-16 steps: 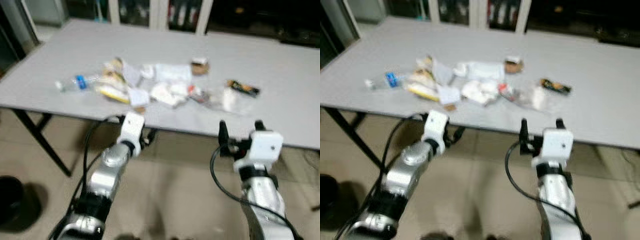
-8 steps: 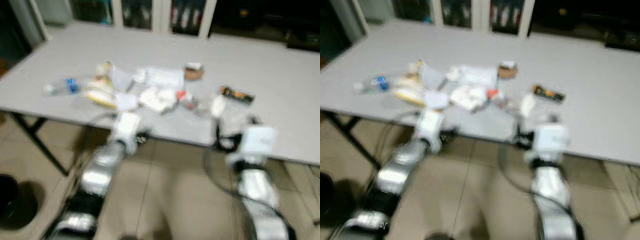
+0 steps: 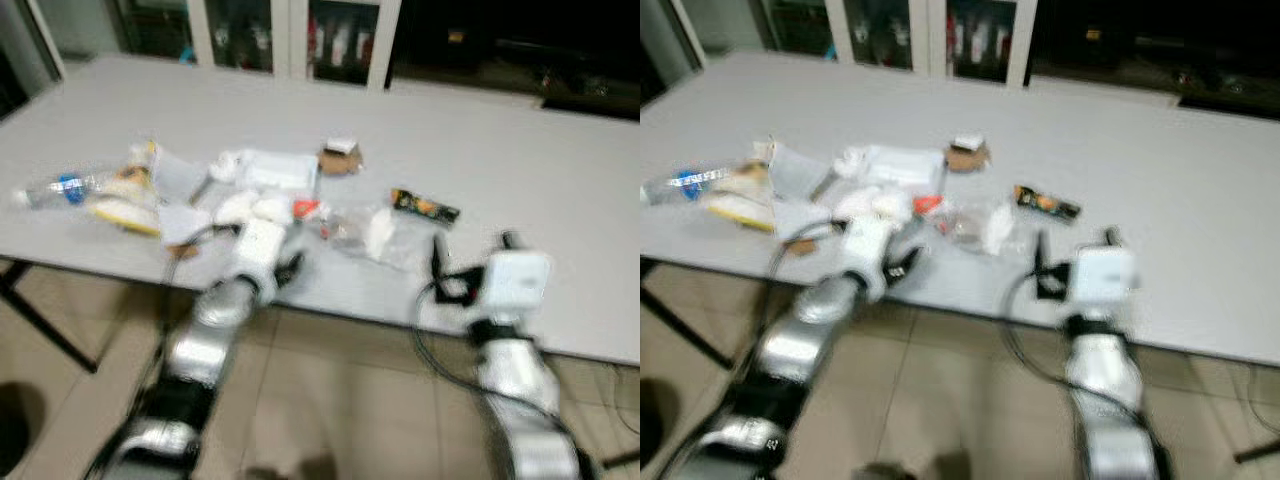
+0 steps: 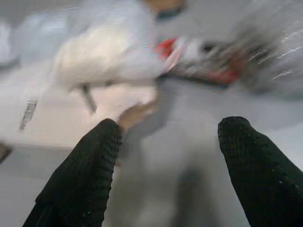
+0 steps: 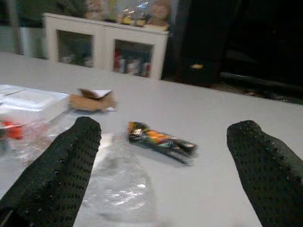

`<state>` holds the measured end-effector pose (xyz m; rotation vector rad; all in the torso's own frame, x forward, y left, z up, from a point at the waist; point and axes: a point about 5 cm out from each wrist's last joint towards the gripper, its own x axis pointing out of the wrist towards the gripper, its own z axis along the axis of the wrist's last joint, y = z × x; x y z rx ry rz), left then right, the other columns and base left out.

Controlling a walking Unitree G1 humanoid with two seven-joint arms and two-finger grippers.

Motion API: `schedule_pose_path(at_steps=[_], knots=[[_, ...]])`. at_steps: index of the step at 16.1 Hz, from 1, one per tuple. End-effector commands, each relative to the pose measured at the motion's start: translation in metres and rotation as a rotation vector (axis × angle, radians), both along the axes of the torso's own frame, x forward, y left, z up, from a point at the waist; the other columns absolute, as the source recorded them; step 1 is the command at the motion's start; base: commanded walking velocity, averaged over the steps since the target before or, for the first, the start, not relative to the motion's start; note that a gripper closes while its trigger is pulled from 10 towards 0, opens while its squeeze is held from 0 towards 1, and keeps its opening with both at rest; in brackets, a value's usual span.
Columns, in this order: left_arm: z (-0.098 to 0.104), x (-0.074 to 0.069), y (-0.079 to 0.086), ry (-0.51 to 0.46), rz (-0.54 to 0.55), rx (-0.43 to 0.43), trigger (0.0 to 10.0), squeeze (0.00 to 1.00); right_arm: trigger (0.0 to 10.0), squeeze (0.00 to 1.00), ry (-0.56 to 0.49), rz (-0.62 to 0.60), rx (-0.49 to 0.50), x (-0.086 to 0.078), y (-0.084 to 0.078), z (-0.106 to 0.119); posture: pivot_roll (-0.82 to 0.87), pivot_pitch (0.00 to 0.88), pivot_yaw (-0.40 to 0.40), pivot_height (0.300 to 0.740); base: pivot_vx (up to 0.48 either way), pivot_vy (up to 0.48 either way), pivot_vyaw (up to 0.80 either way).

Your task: Picking trash to rubbish bin

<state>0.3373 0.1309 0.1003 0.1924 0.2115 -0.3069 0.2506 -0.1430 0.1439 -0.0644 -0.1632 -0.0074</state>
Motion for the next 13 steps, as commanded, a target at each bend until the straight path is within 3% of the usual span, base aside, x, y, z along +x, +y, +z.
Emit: schedule_pose_path(at_steps=[1, 7, 13], knots=[[-0.0003, -0.0005, -0.0094, 0.001, -0.018, -0.008, 10.0, 0.0, 10.0, 0.0, -0.01, -0.02, -0.028, -0.0005, -0.0069, 0.0025, 0.21, 0.082, -0.034, 0.74, 0.259, -0.401, 0.0], [-0.0016, -0.0003, -0.0108, 0.0, -0.015, -0.009, 10.0, 0.0, 10.0, 0.0, -0.013, -0.006, -0.031, -0.0004, -0.0071, 0.003, 0.21, 0.081, -0.039, 0.74, 0.256, -0.404, 0.0], [-0.003, -0.002, -0.0135, -0.001, -0.005, -0.03, 10.0, 0.0, 10.0, 0.0, -0.009, 0.001, -0.039, -0.0018, -0.0087, 0.0034, 0.2, 0.083, -0.045, 0.74, 0.0, -0.356, 0.0]])
